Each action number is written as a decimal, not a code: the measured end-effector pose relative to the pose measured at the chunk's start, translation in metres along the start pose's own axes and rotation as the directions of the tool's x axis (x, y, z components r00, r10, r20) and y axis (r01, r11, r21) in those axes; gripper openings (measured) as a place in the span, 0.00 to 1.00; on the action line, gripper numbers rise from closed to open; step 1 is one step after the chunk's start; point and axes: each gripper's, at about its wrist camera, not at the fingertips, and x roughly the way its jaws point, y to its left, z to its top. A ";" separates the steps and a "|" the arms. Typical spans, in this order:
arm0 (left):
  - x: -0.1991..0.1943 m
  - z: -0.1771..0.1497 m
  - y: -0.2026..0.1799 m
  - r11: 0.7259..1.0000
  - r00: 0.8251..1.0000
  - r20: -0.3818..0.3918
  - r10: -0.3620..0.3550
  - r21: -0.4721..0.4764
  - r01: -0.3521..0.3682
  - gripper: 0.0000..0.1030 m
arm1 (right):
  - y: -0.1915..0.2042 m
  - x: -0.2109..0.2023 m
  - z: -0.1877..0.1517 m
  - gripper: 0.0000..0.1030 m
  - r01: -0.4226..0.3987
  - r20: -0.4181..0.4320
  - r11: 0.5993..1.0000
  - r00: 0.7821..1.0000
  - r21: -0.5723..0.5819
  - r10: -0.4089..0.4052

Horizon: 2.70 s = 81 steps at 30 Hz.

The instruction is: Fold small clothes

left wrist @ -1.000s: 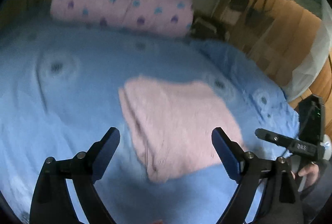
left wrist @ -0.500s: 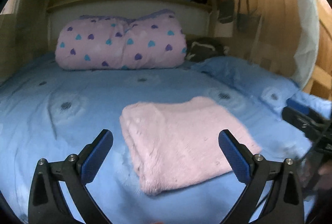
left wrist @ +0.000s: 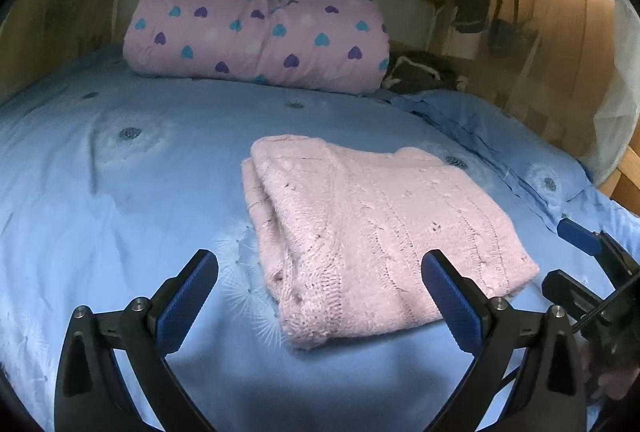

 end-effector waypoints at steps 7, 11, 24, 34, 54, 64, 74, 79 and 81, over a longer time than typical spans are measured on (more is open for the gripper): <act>0.000 -0.002 -0.005 1.000 1.000 -0.005 0.002 0.027 -0.001 0.96 | -0.010 0.003 0.000 1.00 -0.011 -0.013 0.999 1.000 0.046 0.011; 0.000 -0.002 -0.007 0.999 1.000 -0.009 0.004 0.039 -0.003 0.96 | -0.011 0.003 -0.001 1.00 -0.013 -0.016 0.999 1.000 0.047 0.013; -0.001 -0.003 -0.009 0.999 1.000 -0.011 0.006 0.041 -0.006 0.96 | -0.011 0.005 -0.001 1.00 -0.016 -0.024 0.998 1.000 0.053 0.017; 0.000 -0.004 -0.007 0.998 1.000 -0.018 0.006 0.056 -0.005 0.96 | -0.011 0.005 -0.002 1.00 -0.010 -0.027 0.998 1.000 0.060 0.012; 0.000 -0.003 -0.007 0.998 1.000 -0.021 0.007 0.064 -0.006 0.96 | -0.012 0.005 -0.002 1.00 -0.010 -0.028 0.998 1.000 0.061 0.012; 0.000 -0.002 -0.005 0.998 1.000 -0.025 0.004 0.069 -0.002 0.96 | -0.012 0.005 -0.002 1.00 -0.012 -0.031 0.998 0.999 0.062 0.014; 0.001 -0.002 -0.003 0.998 1.000 -0.029 0.002 0.069 0.000 0.96 | -0.011 0.005 -0.005 1.00 -0.013 -0.034 0.998 0.999 0.063 0.015; 0.002 -0.002 -0.003 0.998 1.000 -0.030 0.001 0.071 0.001 0.96 | -0.011 0.006 -0.006 1.00 -0.015 -0.037 0.998 0.999 0.065 0.018; 0.002 -0.002 -0.003 0.998 1.000 -0.029 0.000 0.070 0.002 0.96 | -0.012 0.006 -0.006 1.00 -0.016 -0.036 0.998 0.999 0.065 0.018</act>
